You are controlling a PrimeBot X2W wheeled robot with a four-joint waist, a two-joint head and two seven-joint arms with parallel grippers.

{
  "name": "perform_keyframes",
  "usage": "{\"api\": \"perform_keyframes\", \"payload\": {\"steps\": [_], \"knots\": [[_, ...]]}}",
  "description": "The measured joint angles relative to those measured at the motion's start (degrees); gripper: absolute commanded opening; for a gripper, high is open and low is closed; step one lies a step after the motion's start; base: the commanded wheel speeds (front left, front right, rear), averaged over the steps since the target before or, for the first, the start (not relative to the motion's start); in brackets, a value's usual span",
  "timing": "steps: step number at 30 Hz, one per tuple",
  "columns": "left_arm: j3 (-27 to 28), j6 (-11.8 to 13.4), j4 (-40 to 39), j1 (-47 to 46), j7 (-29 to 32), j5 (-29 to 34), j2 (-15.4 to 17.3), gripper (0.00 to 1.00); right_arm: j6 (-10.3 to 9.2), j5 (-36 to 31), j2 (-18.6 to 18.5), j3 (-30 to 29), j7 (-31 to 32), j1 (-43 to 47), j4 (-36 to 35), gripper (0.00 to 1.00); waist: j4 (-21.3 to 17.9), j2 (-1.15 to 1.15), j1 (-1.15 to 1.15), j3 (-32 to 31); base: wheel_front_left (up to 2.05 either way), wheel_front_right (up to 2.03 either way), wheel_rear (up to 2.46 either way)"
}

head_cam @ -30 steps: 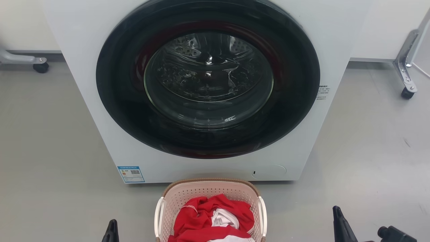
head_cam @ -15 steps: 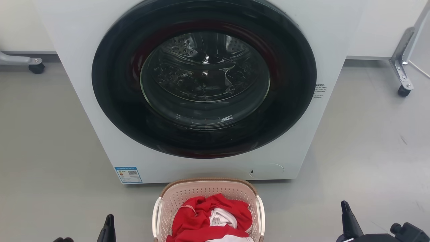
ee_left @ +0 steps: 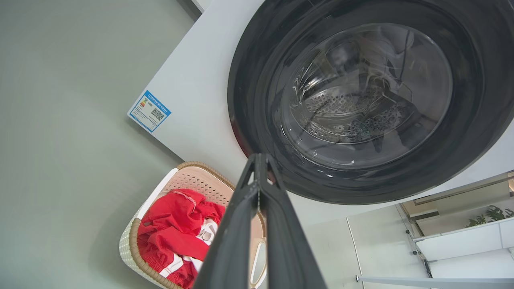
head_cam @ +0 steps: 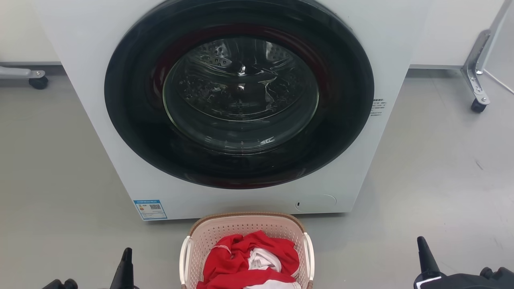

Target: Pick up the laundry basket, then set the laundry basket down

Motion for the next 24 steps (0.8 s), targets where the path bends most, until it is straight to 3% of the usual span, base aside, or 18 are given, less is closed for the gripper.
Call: {"api": "perform_keyframes", "payload": {"steps": [24], "knots": [[4.0, -3.54, 2.15, -3.94, 5.22, -20.41, -0.79, 0.0, 3.7, 17.93, 0.52, -6.69, 5.05, -3.35, 2.04, 0.0, -1.21, 0.0, 0.0, 0.28, 0.0, 0.0, 0.0]]}}
